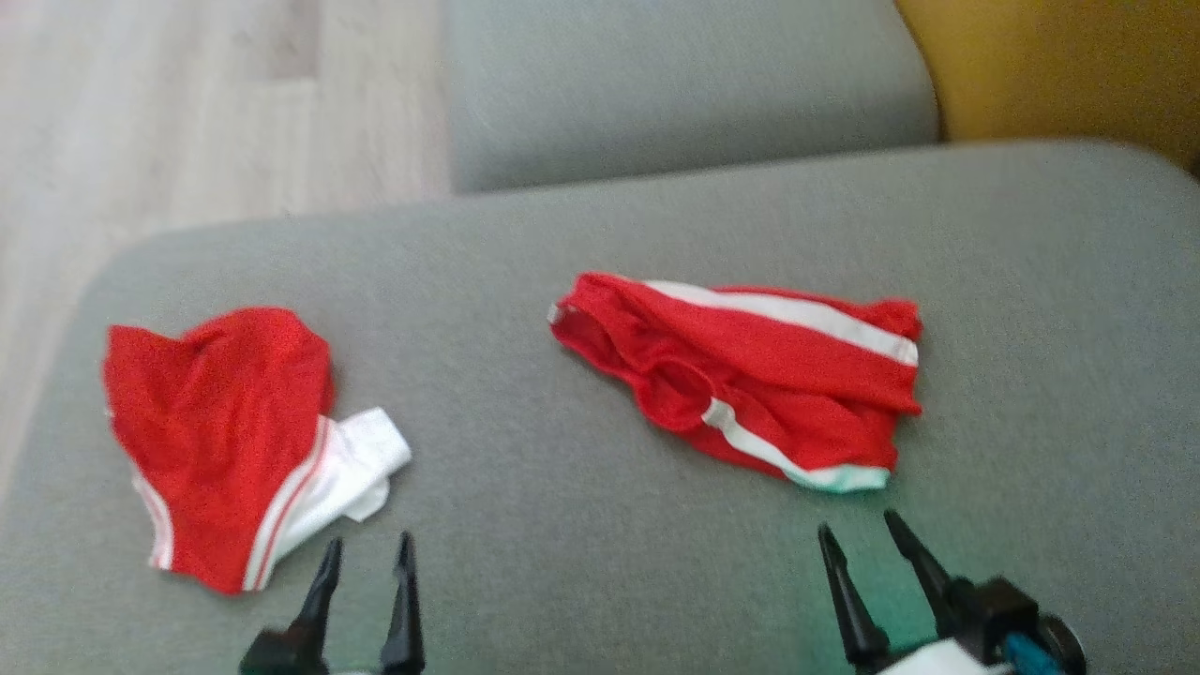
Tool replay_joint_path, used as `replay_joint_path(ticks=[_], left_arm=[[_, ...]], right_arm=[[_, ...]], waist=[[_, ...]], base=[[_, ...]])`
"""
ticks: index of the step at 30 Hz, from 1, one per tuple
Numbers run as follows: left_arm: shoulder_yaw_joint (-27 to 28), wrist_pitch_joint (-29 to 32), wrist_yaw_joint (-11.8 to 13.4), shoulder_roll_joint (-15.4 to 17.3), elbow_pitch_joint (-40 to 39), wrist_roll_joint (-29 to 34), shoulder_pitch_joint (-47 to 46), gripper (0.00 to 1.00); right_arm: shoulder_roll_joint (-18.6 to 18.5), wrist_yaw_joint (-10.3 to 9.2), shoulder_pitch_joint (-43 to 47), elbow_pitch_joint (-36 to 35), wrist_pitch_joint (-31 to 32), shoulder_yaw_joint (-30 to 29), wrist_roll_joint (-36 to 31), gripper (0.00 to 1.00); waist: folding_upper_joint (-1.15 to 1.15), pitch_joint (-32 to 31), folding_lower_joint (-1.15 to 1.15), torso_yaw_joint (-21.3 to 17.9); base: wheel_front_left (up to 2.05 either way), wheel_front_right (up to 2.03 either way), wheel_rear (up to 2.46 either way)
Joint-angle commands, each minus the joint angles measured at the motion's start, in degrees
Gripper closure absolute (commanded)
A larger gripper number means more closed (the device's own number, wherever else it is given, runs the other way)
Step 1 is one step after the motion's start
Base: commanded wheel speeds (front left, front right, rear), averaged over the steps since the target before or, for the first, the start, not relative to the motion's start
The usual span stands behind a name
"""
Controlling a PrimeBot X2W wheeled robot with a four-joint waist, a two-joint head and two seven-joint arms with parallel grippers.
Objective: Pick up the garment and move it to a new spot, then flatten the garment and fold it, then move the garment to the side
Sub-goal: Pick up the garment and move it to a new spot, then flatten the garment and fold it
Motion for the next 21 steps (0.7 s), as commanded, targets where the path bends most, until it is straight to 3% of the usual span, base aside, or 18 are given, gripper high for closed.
replay_joint_path(ticks=[1,4,8,21], left_arm=[[3.4,-0.7,0.8,-0.5,-3.4,2.0,0.2,0.0],[6.9,-0.7,0.7,-2.3,-9.5,6.8,5.3,0.0],[9.1,-0.7,-1.8,-3.6,-14.0,11.0,9.7,0.0],[12.5,-0.7,-5.4,-5.2,-14.3,16.2,13.7,0.0]], right_arm=[[-0.1,0.39,-0.3,-1.9,-0.6,0.8,-0.5,0.0],[-0.1,0.39,1.5,-2.4,-0.6,0.3,-0.7,0.0],[-0.1,0.39,3.3,-4.1,-0.6,0.8,-0.5,0.0],[-0.1,0.39,6.7,-7.5,-0.6,-0.7,0.6,0.0]], waist=[[0.0,-4.1,0.01,3.7],[0.0,-5.6,0.01,4.3],[0.0,-6.6,0.01,4.1],[0.0,-8.1,0.01,3.1]], base=[[0.0,0.0,0.0],[0.0,0.0,0.0],[0.0,0.0,0.0],[0.0,0.0,0.0]])
